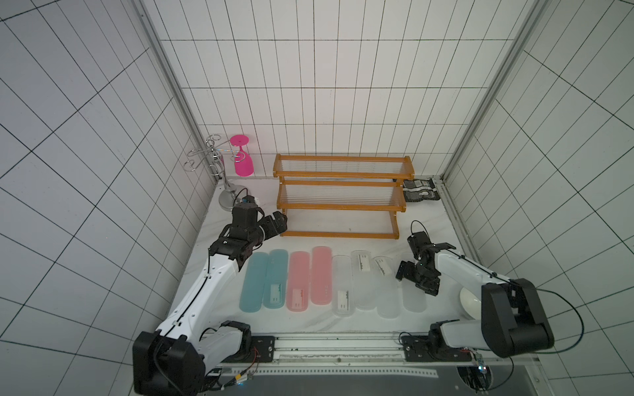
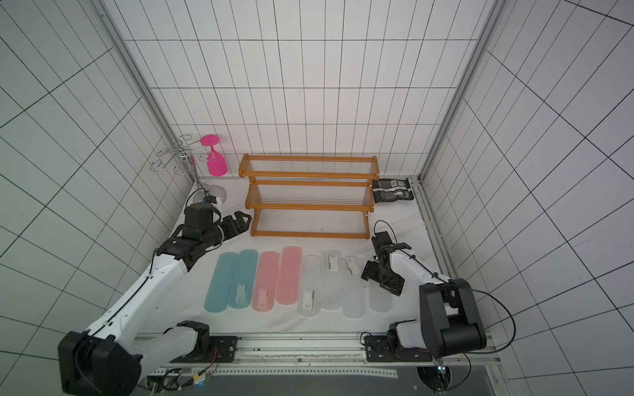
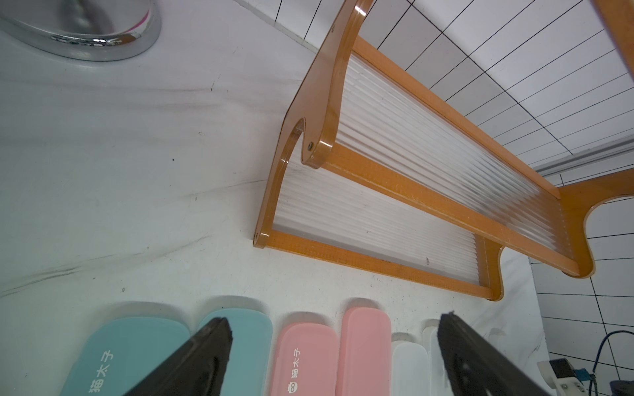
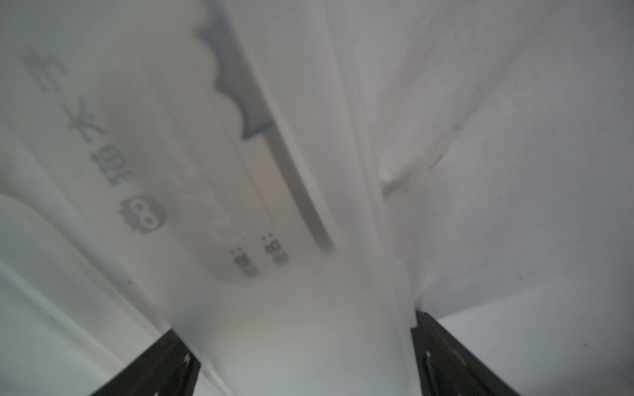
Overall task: Place the pencil cases on the shelf according to color
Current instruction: Pick up the pencil case from the center of the board.
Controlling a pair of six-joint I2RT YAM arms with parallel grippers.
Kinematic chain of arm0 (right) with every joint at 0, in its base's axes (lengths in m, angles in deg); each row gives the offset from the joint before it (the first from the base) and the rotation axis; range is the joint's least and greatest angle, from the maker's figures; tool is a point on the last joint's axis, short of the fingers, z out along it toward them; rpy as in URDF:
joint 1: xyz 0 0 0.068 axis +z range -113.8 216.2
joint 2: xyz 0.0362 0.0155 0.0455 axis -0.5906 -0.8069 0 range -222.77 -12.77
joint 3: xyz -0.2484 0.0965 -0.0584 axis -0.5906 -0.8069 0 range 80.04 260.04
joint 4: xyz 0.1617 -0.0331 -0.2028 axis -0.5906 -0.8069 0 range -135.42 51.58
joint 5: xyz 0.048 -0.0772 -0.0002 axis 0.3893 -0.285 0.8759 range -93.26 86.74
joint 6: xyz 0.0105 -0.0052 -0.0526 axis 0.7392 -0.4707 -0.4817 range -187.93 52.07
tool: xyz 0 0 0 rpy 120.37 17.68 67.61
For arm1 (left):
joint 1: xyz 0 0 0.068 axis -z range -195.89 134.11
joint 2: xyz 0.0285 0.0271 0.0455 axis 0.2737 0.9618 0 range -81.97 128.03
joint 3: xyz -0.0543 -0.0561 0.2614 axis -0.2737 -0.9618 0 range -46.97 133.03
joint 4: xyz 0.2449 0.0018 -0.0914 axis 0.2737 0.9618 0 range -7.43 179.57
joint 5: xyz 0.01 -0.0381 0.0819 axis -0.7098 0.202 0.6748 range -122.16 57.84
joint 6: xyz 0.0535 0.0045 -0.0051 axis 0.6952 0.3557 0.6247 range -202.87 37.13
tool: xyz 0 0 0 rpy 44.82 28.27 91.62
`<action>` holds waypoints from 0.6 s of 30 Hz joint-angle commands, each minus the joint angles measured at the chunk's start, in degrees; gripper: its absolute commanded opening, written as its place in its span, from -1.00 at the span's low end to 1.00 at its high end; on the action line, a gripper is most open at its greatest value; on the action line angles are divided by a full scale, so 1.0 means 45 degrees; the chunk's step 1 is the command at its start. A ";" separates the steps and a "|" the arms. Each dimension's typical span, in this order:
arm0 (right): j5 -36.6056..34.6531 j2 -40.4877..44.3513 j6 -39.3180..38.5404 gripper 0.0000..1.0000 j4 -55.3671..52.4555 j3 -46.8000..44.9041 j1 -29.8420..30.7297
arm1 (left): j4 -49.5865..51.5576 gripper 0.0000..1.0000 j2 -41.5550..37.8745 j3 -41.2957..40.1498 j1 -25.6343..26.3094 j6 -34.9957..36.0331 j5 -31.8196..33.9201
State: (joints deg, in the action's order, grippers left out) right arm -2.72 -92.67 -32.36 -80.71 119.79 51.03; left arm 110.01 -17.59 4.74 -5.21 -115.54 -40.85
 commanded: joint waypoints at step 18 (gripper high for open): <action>-0.0842 0.0603 -0.0714 0.98 -0.0656 0.1134 -0.0263 | -0.0219 0.96 -0.0232 -0.0098 0.0184 0.0130 0.0056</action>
State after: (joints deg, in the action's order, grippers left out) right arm -4.42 -92.74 -35.39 -79.90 123.77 50.05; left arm 109.70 -17.51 4.74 -4.66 -115.80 -41.05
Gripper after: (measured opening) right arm 0.991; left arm 0.981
